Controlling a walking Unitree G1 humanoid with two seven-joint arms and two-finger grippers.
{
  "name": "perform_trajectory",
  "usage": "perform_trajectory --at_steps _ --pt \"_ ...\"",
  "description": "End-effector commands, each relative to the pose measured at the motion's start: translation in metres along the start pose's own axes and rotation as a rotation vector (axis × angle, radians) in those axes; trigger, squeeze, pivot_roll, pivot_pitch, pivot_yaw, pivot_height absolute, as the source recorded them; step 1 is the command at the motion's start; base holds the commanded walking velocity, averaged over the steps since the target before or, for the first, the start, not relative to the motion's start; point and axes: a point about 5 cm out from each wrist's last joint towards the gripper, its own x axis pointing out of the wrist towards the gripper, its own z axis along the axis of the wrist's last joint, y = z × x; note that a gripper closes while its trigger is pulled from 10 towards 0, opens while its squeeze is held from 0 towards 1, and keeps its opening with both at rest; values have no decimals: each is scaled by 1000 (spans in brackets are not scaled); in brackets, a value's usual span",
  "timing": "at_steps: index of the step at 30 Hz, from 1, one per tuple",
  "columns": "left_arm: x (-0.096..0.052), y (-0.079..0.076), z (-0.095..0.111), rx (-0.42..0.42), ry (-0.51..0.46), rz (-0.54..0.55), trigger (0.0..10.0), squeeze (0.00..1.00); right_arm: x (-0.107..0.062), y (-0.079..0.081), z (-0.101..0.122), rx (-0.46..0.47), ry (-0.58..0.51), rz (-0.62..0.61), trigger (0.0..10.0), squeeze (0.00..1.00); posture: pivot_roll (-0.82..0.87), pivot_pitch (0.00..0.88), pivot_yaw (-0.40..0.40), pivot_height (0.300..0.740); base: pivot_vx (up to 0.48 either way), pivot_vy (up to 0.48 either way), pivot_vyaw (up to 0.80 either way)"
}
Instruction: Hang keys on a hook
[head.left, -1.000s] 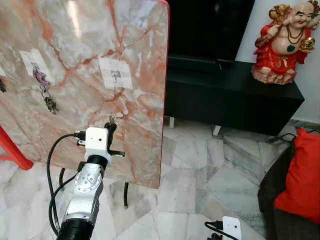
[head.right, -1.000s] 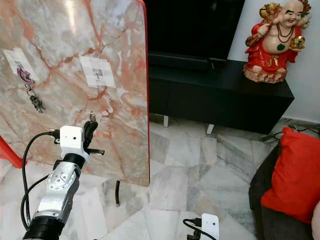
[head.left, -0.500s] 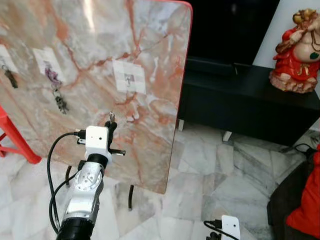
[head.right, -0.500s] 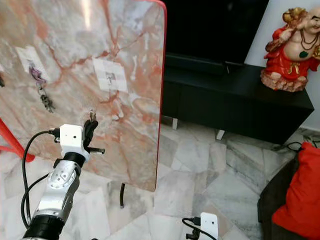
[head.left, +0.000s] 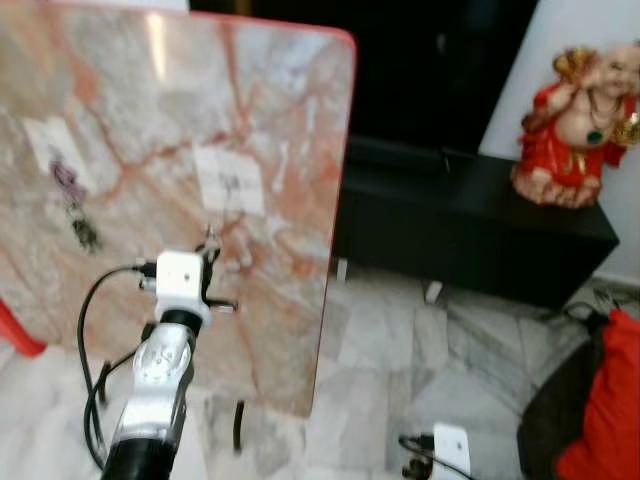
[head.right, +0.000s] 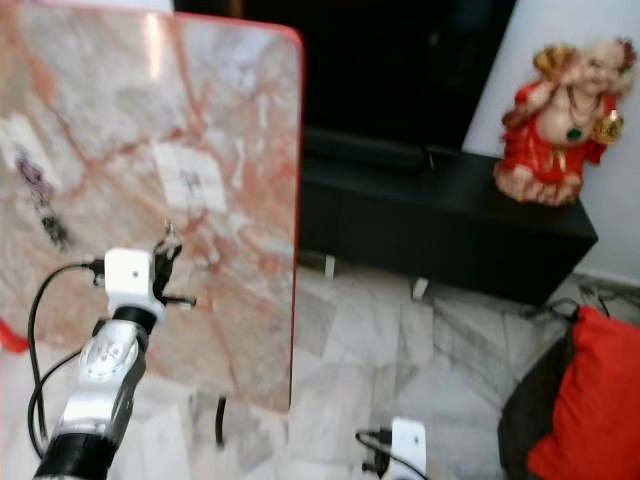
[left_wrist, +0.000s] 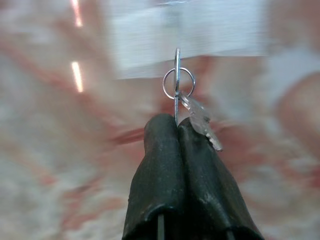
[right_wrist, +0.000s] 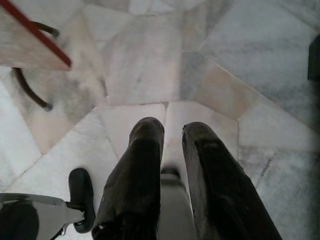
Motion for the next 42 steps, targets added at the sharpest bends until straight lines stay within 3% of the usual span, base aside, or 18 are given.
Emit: perform_trajectory --at_steps 1,25,42 --pt "3 -10 7 -20 -32 -36 10000 0 0 -7 0 5 -2 -22 10000 0 30 0 -55 740 240 0 0" --pt "9 2 30 6 -115 -16 10000 0 0 -5 0 -4 0 -13 10000 0 38 0 -58 740 0 0 0" --pt "4 13 25 21 -88 19 10000 0 -1 -3 -3 -21 11 -7 10000 0 41 0 -60 740 0 0 0"
